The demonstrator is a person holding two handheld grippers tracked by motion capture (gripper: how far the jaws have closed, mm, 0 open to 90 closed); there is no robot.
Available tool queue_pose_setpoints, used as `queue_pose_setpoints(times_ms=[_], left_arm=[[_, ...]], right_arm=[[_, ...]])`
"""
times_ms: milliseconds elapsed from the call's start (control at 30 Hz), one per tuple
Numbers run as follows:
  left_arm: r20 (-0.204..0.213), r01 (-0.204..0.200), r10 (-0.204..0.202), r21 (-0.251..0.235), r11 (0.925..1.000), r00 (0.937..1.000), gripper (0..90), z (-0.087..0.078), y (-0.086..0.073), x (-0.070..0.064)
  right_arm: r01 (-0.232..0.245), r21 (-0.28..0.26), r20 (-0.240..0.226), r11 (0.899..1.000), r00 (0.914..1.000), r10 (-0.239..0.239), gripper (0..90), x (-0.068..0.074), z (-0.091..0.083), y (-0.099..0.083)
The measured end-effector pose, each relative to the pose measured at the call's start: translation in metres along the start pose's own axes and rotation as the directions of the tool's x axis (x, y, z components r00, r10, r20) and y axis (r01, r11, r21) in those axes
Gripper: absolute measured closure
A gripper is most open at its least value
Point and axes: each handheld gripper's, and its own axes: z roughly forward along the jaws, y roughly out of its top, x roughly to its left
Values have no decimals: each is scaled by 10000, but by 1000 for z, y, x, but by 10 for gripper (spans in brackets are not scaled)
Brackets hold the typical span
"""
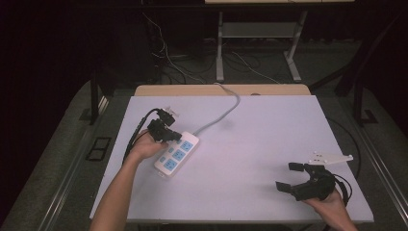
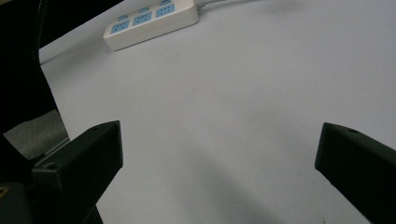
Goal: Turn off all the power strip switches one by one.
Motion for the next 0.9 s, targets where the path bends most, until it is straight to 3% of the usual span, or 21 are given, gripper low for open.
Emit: queue_pose_setpoints(times_ms=[200, 333, 467, 633, 767, 833, 867, 900], left_arm=[[-167, -56, 46, -618, 9981, 9999, 884, -18, -1, -1], [-232, 33, -55, -951, 9955, 9997, 820, -29, -2, -3], [-302, 173, -210, -1185, 9928, 9993, 648, -37, -4, -7], [-142, 598, -624, -1376, 9887, 9980, 349, -49, -7, -13], [55, 712, -713, -1699, 9829, 9974, 141, -57, -15, -17], [262, 801, -767, -1792, 9805, 9967, 88, -60, -21, -18], [393, 901, -846, -1714, 9811, 9956, 2, -61, -24, -19], [416, 902, -842, -1744, 9805, 9956, 0, -61, -27, -20]], right_arm=[[15, -3, -16, 10000, 10000, -15, 8, 0, 1, 0], [5, -20, -22, 10000, 10000, -5, 8, 1, 1, 0], [-16, -23, -36, 10000, 10000, 16, 8, 1, 1, 0], [18, -28, -54, 10000, 10000, -18, 8, 2, 1, 1], [14, -27, -82, 10000, 10000, -14, 8, 3, 1, 1], [37, -40, -77, 10000, 10000, -37, 8, 3, 1, 1], [31, -34, -74, 10000, 10000, -31, 8, 3, 1, 1], [30, -37, -66, 10000, 10000, -30, 8, 3, 1, 1]])
